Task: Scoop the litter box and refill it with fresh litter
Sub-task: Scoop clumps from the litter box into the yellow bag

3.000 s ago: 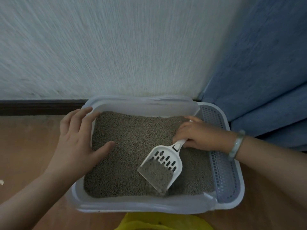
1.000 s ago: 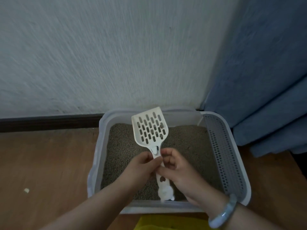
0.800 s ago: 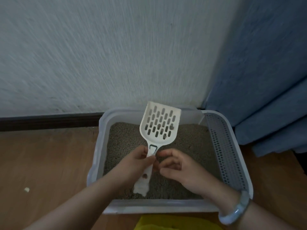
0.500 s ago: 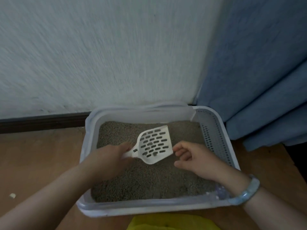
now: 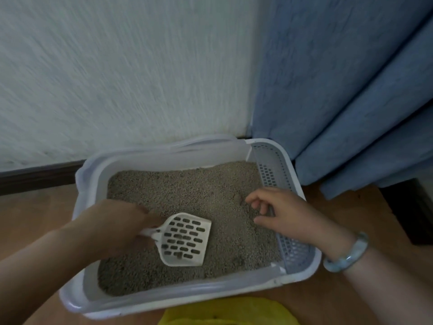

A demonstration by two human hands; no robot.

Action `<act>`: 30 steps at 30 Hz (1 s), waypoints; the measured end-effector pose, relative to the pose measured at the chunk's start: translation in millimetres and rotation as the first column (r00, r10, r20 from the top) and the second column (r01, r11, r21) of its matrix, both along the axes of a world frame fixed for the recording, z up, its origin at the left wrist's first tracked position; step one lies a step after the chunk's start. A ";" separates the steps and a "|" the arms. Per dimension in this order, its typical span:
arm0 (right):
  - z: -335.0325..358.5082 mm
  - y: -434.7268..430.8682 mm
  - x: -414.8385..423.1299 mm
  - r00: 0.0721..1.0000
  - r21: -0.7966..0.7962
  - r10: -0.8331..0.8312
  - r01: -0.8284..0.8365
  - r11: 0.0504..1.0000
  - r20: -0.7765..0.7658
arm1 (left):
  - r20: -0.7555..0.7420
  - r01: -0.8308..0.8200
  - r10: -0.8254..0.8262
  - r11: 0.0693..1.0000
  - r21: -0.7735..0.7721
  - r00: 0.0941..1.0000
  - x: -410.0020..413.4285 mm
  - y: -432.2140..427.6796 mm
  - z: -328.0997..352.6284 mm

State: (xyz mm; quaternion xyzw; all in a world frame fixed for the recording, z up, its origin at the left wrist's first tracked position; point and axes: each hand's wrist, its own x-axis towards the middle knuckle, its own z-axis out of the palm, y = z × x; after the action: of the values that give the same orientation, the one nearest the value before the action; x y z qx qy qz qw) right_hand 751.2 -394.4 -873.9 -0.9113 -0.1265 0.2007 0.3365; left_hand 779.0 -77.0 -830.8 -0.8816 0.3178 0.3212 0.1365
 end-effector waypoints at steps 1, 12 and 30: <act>0.2 -0.5 1.0 1.000 0.019 -0.002 0.002 1.000 -0.012 | -0.009 0.003 -0.002 1.000 0.010 1.000 -1.0 -4.7 -1.6; 4.3 -13.8 -4.3 0.981 0.252 -0.172 0.190 0.949 -0.093 | -0.151 -0.073 0.059 0.993 -0.089 0.987 -15.8 -52.0 -43.9; -4.9 -17.6 -1.8 0.932 0.428 -0.266 0.352 0.832 -0.247 | -0.138 -0.175 0.127 0.887 -0.428 0.982 -17.3 -57.0 -59.2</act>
State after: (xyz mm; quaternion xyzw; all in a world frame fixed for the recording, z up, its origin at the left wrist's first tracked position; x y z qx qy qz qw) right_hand 749.4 -412.0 -878.8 -0.7905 0.0090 0.1875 0.5830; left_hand 761.7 -134.0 -890.0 -0.8934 0.3192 0.2974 -0.1077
